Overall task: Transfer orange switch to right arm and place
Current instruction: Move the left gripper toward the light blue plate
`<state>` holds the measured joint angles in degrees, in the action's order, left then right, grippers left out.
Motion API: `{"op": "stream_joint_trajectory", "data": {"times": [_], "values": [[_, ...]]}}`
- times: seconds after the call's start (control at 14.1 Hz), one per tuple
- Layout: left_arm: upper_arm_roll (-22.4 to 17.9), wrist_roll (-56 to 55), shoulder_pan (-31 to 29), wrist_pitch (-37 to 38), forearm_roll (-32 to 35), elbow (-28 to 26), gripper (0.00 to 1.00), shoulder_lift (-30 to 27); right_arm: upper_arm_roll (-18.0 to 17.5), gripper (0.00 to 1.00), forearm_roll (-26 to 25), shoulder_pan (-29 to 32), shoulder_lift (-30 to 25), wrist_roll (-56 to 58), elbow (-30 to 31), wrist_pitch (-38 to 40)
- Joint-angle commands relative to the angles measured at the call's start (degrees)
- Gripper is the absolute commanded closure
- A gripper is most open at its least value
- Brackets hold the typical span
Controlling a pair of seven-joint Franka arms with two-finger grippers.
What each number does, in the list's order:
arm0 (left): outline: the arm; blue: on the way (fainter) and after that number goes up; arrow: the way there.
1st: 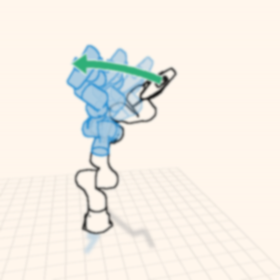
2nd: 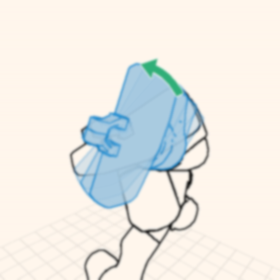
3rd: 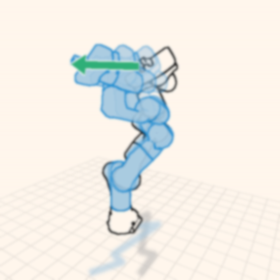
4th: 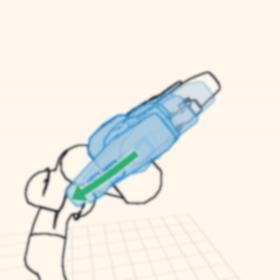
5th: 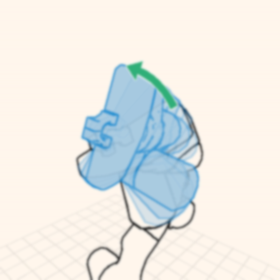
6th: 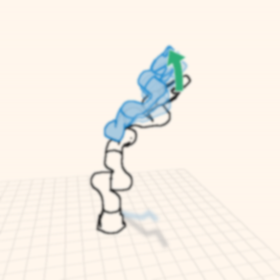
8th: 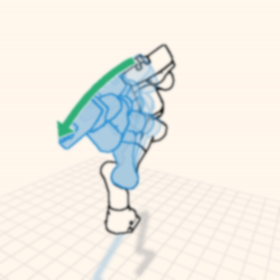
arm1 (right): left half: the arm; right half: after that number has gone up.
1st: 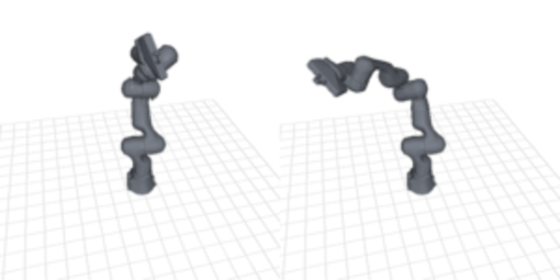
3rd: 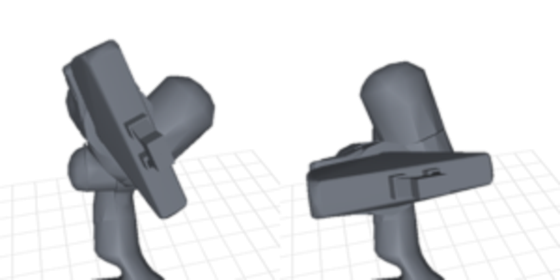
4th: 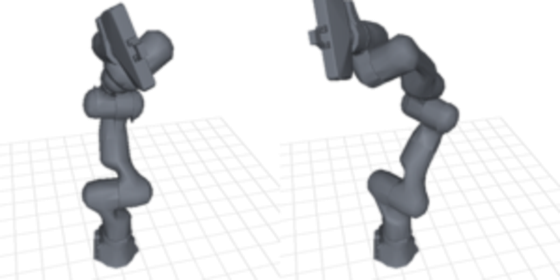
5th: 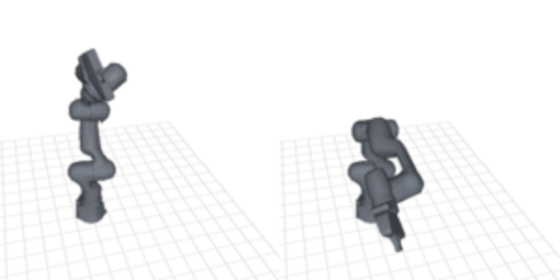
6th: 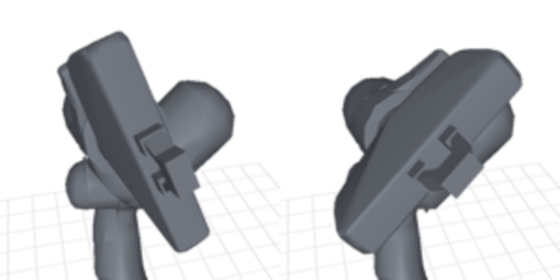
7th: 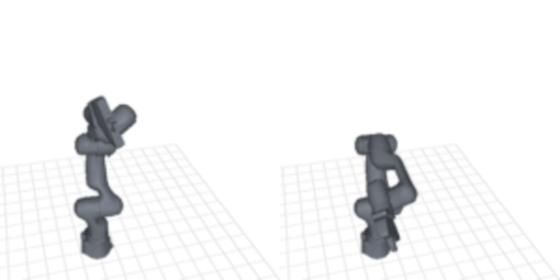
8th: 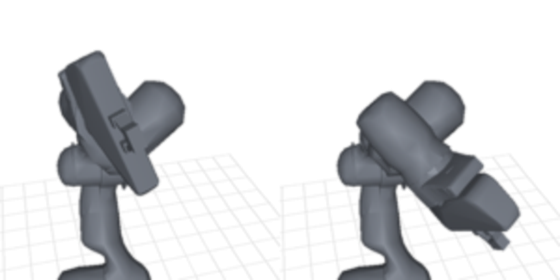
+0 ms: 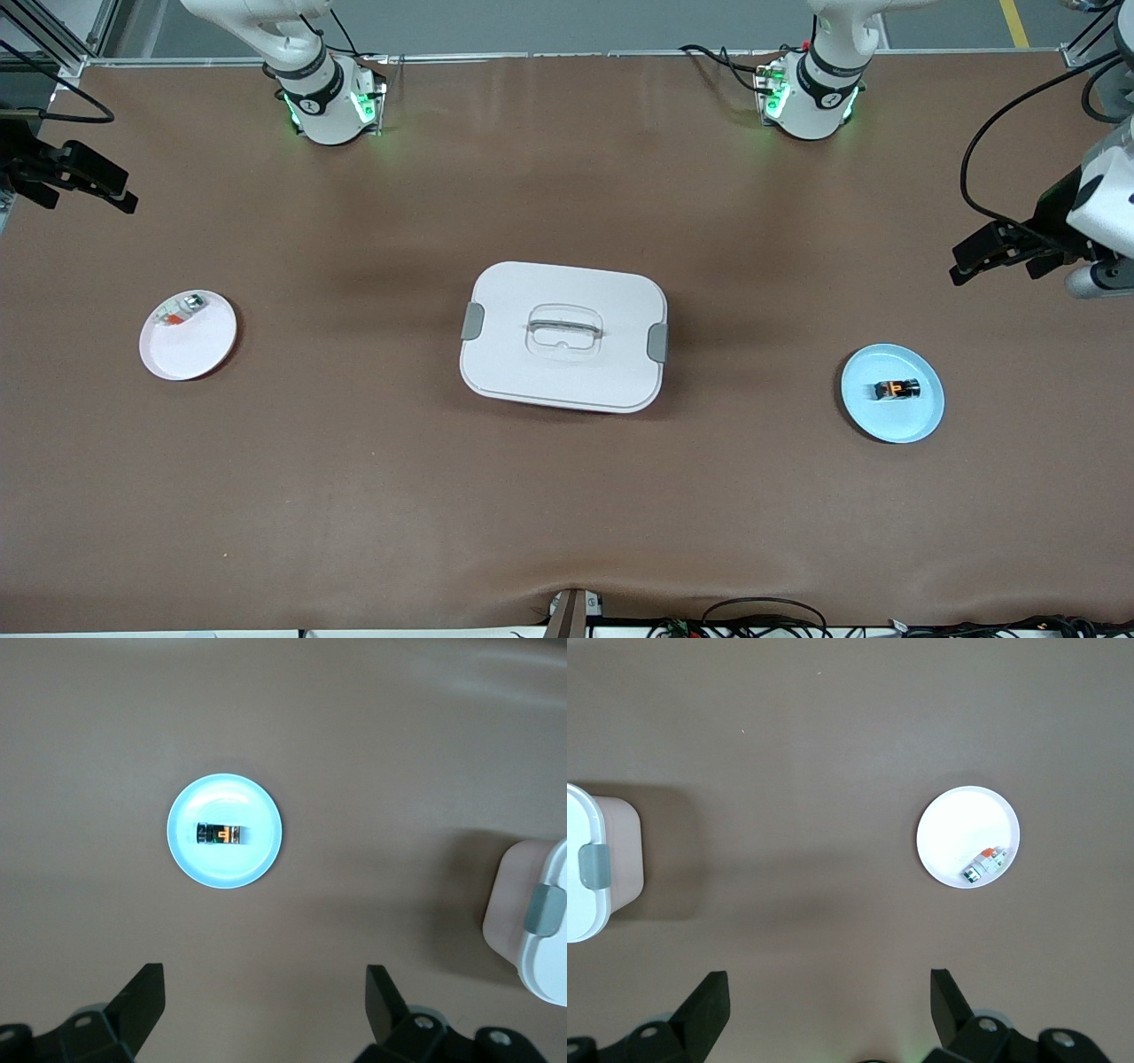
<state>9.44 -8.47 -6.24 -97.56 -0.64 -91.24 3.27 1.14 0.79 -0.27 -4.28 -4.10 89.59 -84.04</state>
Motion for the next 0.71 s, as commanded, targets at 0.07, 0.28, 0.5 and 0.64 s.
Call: {"op": "stream_joint_trajectory", "data": {"times": [0.07, 0.28, 0.5, 0.64], "values": [[0.1, 1.3, -1.8, 0.1, -0.2, 0.4, 0.00, 3.7, 0.0, 0.00, 0.4, 0.1, -1.9, -1.2, 1.8, 0.0], [0.1, 5.7, -2.5, -4.4, 0.7, -1.5, 0.00, 7.0, 0.2, 0.00, 0.4, 0.2, -1.9, -1.2, 1.8, 0.0], [0.1, 10.1, -3.8, -11.5, 1.1, -6.8, 0.00, 7.0, 0.3, 0.00, 0.6, 0.4, -2.1, -1.3, 2.5, -0.2], [0.0, 10.5, -4.0, -18.8, 1.2, -12.4, 0.00, 7.0, 0.4, 0.00, 3.5, 1.1, -2.2, -1.2, 2.6, -0.2]]}}
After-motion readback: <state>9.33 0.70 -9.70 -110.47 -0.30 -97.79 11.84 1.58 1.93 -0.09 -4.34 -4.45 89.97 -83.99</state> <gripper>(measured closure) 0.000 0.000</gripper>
